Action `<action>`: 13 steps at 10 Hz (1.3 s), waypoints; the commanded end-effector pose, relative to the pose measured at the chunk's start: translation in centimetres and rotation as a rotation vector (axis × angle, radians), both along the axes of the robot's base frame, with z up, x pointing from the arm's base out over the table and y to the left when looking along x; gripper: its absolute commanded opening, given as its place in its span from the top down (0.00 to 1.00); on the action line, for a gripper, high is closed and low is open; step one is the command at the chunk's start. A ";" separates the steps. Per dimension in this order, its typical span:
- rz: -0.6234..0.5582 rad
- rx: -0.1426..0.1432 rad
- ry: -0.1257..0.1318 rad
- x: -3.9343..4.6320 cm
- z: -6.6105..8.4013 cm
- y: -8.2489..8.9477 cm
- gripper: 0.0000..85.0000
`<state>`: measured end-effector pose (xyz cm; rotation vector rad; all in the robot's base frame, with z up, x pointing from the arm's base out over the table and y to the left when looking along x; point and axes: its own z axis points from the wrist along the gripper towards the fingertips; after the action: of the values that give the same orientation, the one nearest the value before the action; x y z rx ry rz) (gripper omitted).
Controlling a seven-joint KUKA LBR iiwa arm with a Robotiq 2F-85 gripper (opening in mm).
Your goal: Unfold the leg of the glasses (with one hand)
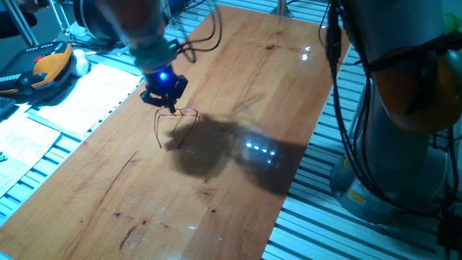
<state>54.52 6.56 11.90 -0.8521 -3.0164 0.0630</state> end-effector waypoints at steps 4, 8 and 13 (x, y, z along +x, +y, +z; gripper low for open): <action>0.320 0.055 -0.059 -0.95 1.2 -0.4 1.00; 0.340 0.042 -0.043 -0.87 2.7 -0.8 1.00; 0.339 0.021 -0.039 -1.16 4.6 -0.9 1.00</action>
<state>53.34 5.52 16.67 -0.3328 -3.1554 0.0161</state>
